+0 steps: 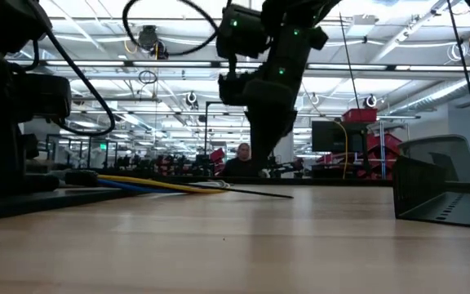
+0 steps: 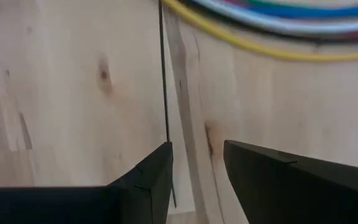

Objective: Ziptie cables

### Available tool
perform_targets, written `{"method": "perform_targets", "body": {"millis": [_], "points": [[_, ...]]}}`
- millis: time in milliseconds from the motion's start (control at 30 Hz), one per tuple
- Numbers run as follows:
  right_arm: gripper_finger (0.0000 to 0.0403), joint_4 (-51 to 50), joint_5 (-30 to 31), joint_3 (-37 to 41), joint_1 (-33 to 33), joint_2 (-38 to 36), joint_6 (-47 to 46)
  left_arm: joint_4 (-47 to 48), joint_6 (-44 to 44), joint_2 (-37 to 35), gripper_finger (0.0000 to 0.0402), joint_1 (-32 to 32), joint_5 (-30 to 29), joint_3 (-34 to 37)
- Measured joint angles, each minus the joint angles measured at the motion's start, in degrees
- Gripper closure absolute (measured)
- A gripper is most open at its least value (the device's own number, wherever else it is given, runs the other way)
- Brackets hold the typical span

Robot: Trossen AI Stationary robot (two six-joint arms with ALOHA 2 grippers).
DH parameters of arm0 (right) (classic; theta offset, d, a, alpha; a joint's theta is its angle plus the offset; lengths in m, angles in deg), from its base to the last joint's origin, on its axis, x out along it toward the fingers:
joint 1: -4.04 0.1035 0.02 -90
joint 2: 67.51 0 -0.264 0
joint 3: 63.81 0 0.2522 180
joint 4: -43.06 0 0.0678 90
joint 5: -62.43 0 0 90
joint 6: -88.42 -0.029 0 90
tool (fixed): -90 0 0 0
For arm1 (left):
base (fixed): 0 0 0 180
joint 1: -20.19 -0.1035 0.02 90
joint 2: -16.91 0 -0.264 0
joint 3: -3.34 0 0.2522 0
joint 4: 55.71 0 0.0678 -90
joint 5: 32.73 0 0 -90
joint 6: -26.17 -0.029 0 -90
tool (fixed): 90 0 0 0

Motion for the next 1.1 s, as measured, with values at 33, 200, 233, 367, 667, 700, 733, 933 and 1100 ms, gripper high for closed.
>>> {"method": "perform_targets", "body": {"millis": [33, 200, 233, 367, 667, 700, 733, 933, 1100], "points": [[0.0264, -0.02, -0.58, 0.05, -0.02, 0.42, -0.29, 0.04, 0.02, 0.00, 0.0261, -0.01, -0.11, 0.00], [0.0264, 4.47, -2.44, -0.08, 1.12, 0.97, -2.50, 0.00, -0.07, 0.00, 0.0261, 0.01, -0.17, 0.00], [0.0264, 5.51, -2.56, -0.11, 1.31, 0.97, -3.31, 0.02, -0.20, 0.00, 0.0261, 0.01, -0.19, 0.00], [0.0264, 5.29, -2.57, -0.11, 1.68, 1.45, -5.92, 0.02, -0.29, 0.00, 0.0261, 0.01, -0.24, 0.00], [0.0264, 6.60, -2.27, -0.14, 1.91, 5.70, -6.43, 0.12, -0.37, 0.00, 0.0261, -0.01, -0.31, 0.02], [0.0264, 6.61, -2.37, -0.20, 1.85, 5.78, -6.36, 0.12, -0.36, 0.00, 0.0261, 0.01, -0.31, 0.02], [0.0264, 6.74, -1.74, -0.29, 1.89, 6.07, -6.29, 0.03, -0.37, 0.00, 0.0261, 0.00, -0.31, 0.02], [0.0268, 6.63, 0.37, -0.33, 1.92, 6.29, -3.98, 0.02, -0.35, 0.00, 0.0261, 0.01, -0.32, 0.02], [0.0347, 5.55, 1.98, -0.41, 1.89, 6.77, 0.21, 0.03, -0.35, 0.00, 0.0261, 0.01, -1.13, 0.02]]}}
